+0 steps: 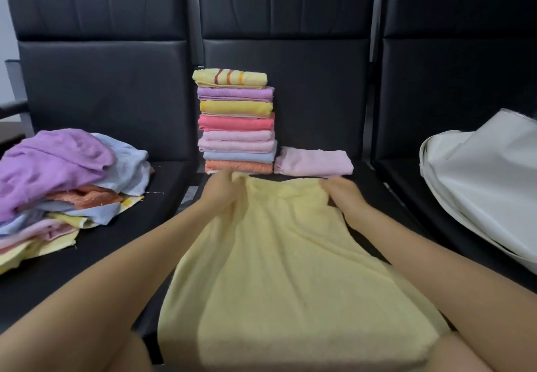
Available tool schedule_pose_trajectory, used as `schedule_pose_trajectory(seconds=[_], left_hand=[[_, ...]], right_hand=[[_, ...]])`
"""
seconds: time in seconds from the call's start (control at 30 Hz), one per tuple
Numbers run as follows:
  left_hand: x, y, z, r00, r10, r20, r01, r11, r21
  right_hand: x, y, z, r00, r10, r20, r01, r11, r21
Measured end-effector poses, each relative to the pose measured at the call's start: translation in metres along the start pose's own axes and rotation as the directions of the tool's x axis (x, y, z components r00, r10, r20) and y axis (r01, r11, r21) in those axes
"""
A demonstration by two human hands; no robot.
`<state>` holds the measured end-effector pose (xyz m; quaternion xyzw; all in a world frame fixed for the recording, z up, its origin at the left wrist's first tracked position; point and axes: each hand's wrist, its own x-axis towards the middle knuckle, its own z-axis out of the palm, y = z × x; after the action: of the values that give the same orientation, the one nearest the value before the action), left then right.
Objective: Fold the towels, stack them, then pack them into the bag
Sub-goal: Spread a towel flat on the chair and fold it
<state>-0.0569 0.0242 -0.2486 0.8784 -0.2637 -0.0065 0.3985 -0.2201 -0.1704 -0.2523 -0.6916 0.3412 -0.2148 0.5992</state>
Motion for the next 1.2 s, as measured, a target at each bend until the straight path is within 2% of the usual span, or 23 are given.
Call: schedule_pose_trajectory(seconds=[0.03, 0.1, 0.17, 0.2, 0.23, 0.3, 0.33, 0.37, 0.4, 0.43, 0.47, 0.5, 0.6, 0.7, 0.77, 0.87, 0.97, 1.07, 1.13, 1.2], left_hand=[[-0.003, 0.005, -0.004, 0.995, 0.026, -0.1, -0.035, 0.995, -0.096], [-0.012, 0.018, -0.013, 0.957, 0.077, -0.28, -0.139, 0.968, -0.209], [-0.021, 0.025, -0.017, 0.902, 0.23, -0.365, -0.297, 0.944, -0.141], [-0.026, 0.025, -0.017, 0.872, 0.348, -0.344, -0.389, 0.919, -0.057], [-0.031, 0.026, -0.015, 0.844, 0.467, -0.266, -0.479, 0.878, 0.022], [-0.041, 0.018, -0.005, 0.792, 0.61, 0.021, -0.61, 0.79, 0.059], [-0.048, 0.014, 0.001, 0.777, 0.604, 0.178, -0.622, 0.779, 0.073], [-0.054, 0.011, 0.005, 0.763, 0.562, 0.319, -0.616, 0.782, 0.096], [-0.059, 0.007, 0.01, 0.76, 0.493, 0.424, -0.584, 0.804, 0.112], [-0.062, 0.004, 0.013, 0.77, 0.425, 0.476, -0.525, 0.846, 0.095], [-0.061, 0.002, 0.014, 0.805, 0.352, 0.477, -0.438, 0.896, 0.077], [-0.058, 0.001, 0.014, 0.847, 0.29, 0.445, -0.354, 0.933, 0.066], [-0.046, -0.006, 0.012, 0.941, 0.183, 0.284, -0.242, 0.951, 0.192], [-0.039, -0.01, 0.012, 0.982, 0.031, 0.184, -0.106, 0.906, 0.41], [-0.03, -0.014, 0.012, 0.983, -0.084, 0.163, -0.014, 0.853, 0.522], [-0.017, -0.018, 0.009, 0.97, -0.108, 0.219, -0.012, 0.875, 0.484], [-0.01, -0.012, 0.007, 0.981, -0.068, 0.18, -0.011, 0.915, 0.404], [-0.002, -0.011, -0.001, 0.996, -0.041, 0.084, 0.015, 0.955, 0.296], [0.002, -0.017, -0.006, 0.994, -0.04, 0.099, 0.012, 0.963, 0.268], [0.001, -0.025, -0.007, 0.971, -0.069, 0.23, -0.013, 0.941, 0.337]], right_hand=[[-0.006, -0.009, -0.007, 0.997, -0.001, -0.077, 0.011, 0.992, 0.128], [-0.015, -0.026, -0.025, 0.975, -0.036, -0.218, 0.097, 0.956, 0.277], [-0.024, -0.04, -0.042, 0.962, -0.047, -0.268, 0.147, 0.919, 0.366], [-0.027, -0.043, -0.047, 0.963, -0.039, -0.266, 0.142, 0.914, 0.379], [-0.028, -0.044, -0.049, 0.968, -0.029, -0.25, 0.123, 0.922, 0.368], [-0.029, -0.037, -0.048, 0.982, -0.005, -0.187, 0.045, 0.976, 0.212], [-0.027, -0.031, -0.046, 0.991, -0.014, -0.132, 0.018, 0.999, 0.028], [-0.026, -0.022, -0.045, 0.999, -0.047, -0.027, 0.039, 0.975, -0.22], [-0.023, -0.011, -0.044, 0.992, -0.047, 0.117, 0.097, 0.879, -0.466], [-0.021, -0.002, -0.043, 0.971, -0.017, 0.239, 0.17, 0.749, -0.64], [-0.018, 0.003, -0.041, 0.955, 0.015, 0.295, 0.217, 0.64, -0.737], [-0.016, 0.007, -0.041, 0.951, 0.02, 0.308, 0.241, 0.575, -0.782], [-0.013, 0.003, -0.041, 0.961, -0.079, 0.267, 0.269, 0.509, -0.818], [-0.007, 0.01, -0.046, 0.967, -0.201, 0.159, 0.235, 0.45, -0.861], [-0.003, 0.016, -0.052, 0.988, -0.138, 0.069, 0.124, 0.446, -0.886], [0.005, 0.019, -0.062, 0.998, -0.039, 0.055, 0.067, 0.448, -0.892], [0.008, 0.018, -0.061, 0.988, -0.139, 0.059, 0.13, 0.575, -0.807], [0.01, 0.007, -0.058, 0.959, -0.282, -0.022, 0.18, 0.666, -0.724], [0.012, 0.002, -0.059, 0.952, -0.307, -0.019, 0.201, 0.666, -0.719], [0.014, 0.004, -0.059, 0.976, -0.214, 0.035, 0.159, 0.595, -0.788]])
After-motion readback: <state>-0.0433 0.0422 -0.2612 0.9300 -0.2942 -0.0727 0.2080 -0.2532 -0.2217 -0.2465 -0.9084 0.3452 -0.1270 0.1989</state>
